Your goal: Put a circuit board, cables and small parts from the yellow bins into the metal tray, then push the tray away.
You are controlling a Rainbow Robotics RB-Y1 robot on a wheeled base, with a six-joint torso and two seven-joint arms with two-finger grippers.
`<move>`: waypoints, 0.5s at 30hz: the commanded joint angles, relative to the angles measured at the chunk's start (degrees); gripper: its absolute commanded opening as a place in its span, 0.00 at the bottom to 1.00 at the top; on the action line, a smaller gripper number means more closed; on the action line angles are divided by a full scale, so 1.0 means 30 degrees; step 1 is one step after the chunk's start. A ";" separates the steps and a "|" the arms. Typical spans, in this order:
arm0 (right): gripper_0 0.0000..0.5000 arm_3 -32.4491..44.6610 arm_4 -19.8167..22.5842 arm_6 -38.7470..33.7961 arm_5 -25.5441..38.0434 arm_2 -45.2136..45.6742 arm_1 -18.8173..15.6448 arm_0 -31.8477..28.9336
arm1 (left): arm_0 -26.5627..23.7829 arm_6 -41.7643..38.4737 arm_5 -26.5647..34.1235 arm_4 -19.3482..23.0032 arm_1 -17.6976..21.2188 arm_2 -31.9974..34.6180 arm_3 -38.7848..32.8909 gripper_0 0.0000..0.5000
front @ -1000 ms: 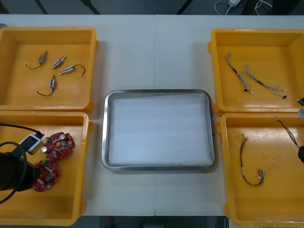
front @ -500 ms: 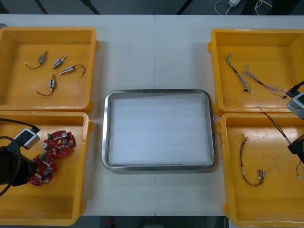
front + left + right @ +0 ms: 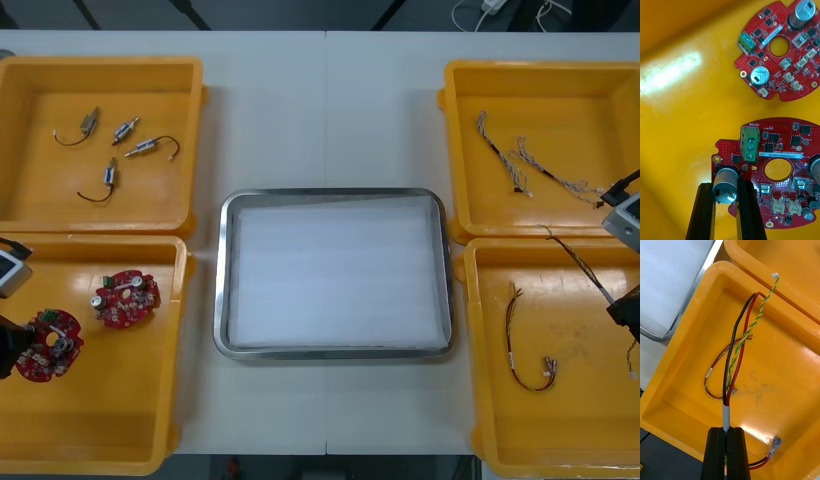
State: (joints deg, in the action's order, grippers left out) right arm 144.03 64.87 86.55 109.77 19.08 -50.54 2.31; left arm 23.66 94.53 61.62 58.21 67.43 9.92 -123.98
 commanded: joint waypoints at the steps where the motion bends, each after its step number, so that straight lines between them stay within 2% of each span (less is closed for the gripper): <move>1: 0.00 0.0507 0.0173 0.0299 0.0078 0.0292 -0.0731 0.0372 | 0.1107 0.2066 0.0231 0.1044 0.1019 0.1996 -0.0861 0.00; 8: 0.00 0.0507 0.0173 0.0299 0.0078 0.0292 -0.0731 0.0372 | 0.0463 0.0601 0.2311 0.2919 0.1253 0.3490 -0.1652 0.00; 15: 0.00 0.0507 0.0173 0.0299 0.0078 0.0292 -0.0731 0.0372 | -0.0768 -0.2827 0.3483 0.2949 0.1487 0.3314 -0.3058 0.00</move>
State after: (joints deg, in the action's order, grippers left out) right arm 144.10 64.88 86.55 109.78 19.08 -50.55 2.33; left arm 24.32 94.41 70.41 66.54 69.27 19.28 -130.45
